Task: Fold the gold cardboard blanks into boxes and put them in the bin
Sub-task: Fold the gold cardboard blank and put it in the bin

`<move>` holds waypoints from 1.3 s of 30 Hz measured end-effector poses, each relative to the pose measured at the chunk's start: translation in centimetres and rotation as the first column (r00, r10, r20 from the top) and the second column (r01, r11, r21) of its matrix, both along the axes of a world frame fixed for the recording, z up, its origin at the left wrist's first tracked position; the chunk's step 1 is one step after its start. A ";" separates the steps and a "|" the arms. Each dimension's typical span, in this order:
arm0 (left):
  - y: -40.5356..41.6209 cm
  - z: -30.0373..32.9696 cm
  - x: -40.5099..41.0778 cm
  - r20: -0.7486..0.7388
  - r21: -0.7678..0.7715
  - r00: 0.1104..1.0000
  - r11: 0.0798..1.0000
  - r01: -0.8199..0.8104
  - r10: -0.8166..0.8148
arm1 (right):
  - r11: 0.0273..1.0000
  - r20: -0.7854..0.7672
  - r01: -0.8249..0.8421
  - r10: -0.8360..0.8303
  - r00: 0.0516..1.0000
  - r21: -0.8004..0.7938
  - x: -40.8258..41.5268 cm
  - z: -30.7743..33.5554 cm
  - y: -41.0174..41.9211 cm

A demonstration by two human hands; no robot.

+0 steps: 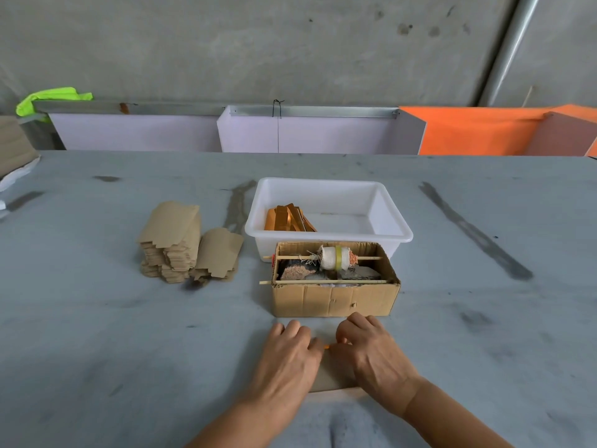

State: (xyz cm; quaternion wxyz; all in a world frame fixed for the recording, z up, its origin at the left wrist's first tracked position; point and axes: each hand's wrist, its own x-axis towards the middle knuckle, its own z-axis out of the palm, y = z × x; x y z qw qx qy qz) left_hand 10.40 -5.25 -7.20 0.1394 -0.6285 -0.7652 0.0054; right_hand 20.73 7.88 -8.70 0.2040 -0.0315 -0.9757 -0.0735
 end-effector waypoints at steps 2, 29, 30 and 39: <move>0.2 -0.1 0.1 0.000 0.020 1.000 1.000 -0.010 0.010 | 1.000 0.012 0.000 0.000 1.000 -0.004 0.0 0.0 0.0; -4.6 -0.1 -0.8 0.412 0.144 0.910 0.984 -0.108 0.039 | 0.806 0.026 0.097 -0.100 0.995 -0.584 3.4 0.1 0.4; -4.7 0.1 -0.8 0.411 0.128 0.910 0.985 -0.113 0.051 | 0.810 -0.016 0.064 -0.090 0.996 -0.583 3.6 0.2 0.2; -3.6 1.1 -2.9 0.916 0.111 0.395 0.902 -0.418 0.071 | 0.402 -0.180 0.065 -0.541 0.822 -0.914 3.7 1.7 -1.0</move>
